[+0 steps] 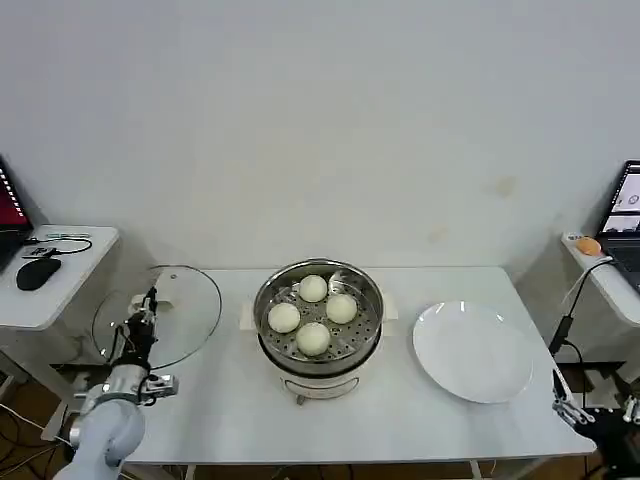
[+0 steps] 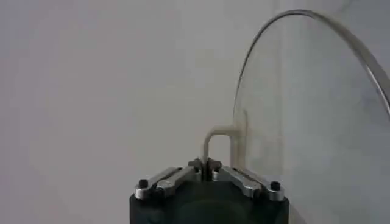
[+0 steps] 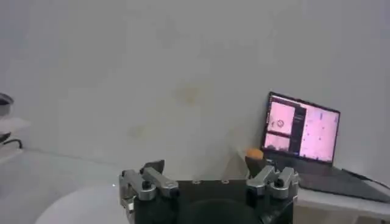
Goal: Take steamed baozi put them in steamer then cover it.
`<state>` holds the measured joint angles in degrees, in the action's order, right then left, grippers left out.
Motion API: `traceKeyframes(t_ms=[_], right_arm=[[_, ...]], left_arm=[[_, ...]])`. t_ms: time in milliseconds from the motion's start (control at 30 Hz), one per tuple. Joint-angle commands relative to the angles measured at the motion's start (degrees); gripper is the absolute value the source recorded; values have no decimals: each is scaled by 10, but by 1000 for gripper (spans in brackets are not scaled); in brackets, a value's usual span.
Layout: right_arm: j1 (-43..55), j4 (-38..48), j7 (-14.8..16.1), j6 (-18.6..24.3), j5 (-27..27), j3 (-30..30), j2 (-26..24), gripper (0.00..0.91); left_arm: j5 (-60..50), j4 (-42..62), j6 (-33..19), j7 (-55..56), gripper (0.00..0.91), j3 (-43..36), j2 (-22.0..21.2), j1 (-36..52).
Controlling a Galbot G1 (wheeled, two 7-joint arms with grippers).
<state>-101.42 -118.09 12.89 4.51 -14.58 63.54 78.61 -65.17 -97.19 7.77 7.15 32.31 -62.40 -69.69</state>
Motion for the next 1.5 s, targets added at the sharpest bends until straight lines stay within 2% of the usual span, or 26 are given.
traceKeyframes(t_ms=[33,267,533,633,733,1133,1500], right_arm=[[17,19,3,-10,18,-20,-1,907],[24,22,7,-7,42,-30,4,907],[37,32,10,-3,54,-50,2,907],[47,40,10,-4,56,-58,2,907],[50,45,10,-2,60,-68,5,907],[53,59,9,7,85,-85,8,907],[49,63,7,13,99,-92,13,907]], left_arm=[[71,-174,96,-65,0,-36,64,-26],[34,-208,141,-108,0,-115,46,16],[-99,-212,207,-213,0,-257,-33,86],[-117,-203,233,-235,0,-289,-61,108],[-148,-197,246,-261,0,-306,-108,105],[-227,-130,248,-249,0,-349,-226,128],[-249,-64,242,-240,0,-360,-254,152]])
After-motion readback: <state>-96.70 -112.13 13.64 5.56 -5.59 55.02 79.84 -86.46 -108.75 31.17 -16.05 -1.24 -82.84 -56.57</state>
